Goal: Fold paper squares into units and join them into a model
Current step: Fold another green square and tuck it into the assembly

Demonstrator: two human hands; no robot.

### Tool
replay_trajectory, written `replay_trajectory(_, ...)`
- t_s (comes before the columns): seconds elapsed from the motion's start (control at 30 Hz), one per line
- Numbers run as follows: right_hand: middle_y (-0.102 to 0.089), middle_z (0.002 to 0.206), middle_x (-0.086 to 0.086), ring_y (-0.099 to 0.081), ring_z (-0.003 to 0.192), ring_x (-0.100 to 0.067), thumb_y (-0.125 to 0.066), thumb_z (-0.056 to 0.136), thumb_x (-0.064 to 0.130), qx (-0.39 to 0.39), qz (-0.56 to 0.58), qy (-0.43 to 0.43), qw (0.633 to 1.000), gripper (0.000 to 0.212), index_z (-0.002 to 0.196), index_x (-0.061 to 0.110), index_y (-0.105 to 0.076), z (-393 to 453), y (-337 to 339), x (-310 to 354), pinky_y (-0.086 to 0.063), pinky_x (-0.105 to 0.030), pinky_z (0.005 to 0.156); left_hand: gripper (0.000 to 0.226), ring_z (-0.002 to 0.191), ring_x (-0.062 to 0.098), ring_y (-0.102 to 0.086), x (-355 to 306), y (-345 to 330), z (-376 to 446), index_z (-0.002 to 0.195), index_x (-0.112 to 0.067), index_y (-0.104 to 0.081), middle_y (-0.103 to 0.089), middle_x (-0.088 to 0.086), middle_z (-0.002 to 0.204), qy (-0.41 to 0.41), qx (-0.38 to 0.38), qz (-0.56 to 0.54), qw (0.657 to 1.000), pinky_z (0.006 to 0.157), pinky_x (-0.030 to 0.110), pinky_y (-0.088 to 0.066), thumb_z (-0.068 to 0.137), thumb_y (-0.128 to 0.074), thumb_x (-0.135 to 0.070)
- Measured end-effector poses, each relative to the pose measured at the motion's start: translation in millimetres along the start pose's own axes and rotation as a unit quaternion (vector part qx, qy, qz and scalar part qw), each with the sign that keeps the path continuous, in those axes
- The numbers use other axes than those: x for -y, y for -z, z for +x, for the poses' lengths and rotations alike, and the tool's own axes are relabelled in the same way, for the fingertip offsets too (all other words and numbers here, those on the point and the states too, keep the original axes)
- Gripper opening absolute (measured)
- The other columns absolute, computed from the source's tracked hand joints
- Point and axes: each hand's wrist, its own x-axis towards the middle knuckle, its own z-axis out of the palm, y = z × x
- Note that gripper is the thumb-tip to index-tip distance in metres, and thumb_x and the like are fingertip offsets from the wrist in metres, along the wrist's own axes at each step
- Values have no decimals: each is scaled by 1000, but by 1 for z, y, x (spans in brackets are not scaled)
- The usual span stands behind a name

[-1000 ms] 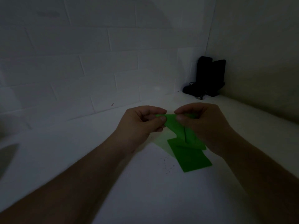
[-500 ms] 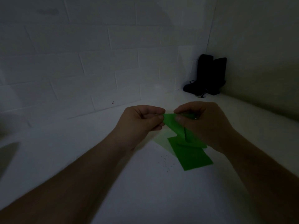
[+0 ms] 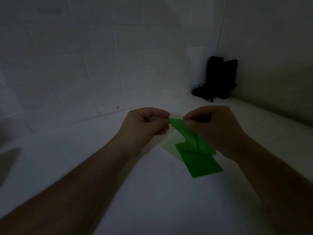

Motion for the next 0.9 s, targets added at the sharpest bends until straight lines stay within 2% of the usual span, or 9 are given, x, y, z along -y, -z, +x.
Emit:
replay_trajectory(0.27, -75, 76, 12, -70, 73, -1, -79, 84, 7, 9, 39, -35, 999, 13, 85, 20, -78, -2, -3, 1, -50, -8, 60, 12, 79, 21, -72, 1, -1, -1, 96, -8, -75, -75, 13, 83, 1, 15, -14, 1000, 80, 32, -62, 93, -67, 1)
replay_trajectory(0.5, -76, 80, 11, -72, 78, -4, -79, 83, 8, 4, 51, -50, 997, 15, 84, 24, -79, -1, -1, 3, -57, -15, 64, 17, 72, 20, -70, -2, 0, 0, 98, -10, -73, -73, 15, 77, 15, -1, -43, 999, 73, 29, -60, 88, -72, 5)
replay_trajectory(0.6, -77, 81, 9, -72, 79, -3, -79, 83, 7, 15, 59, -55, 997, 13, 86, 20, -79, -1, -1, 4, -55, -13, 65, 19, 69, 20, -67, -4, 2, 0, 101, -9, -73, -70, 14, 73, 27, 7, -50, 998, 71, 29, -59, 88, -70, 5)
replay_trajectory(0.77, -76, 80, 10, -72, 78, -2, -76, 84, 5, 47, 61, -54, 996, 15, 87, 19, -79, -3, -1, 6, -54, -12, 65, 17, 71, 20, -65, -3, 2, -1, 101, -9, -74, -70, 14, 77, 10, 42, -11, 999, 73, 29, -58, 93, -64, 3)
replay_trajectory(0.9, -76, 78, 10, -71, 74, 0, -77, 84, 4, 36, 55, -49, 997, 12, 86, 16, -78, -3, -1, 7, -52, -8, 62, 16, 73, 19, -67, 1, 1, -3, 93, -11, -78, -74, 12, 80, -28, 63, 52, 996, 76, 30, -60, 90, -70, 2)
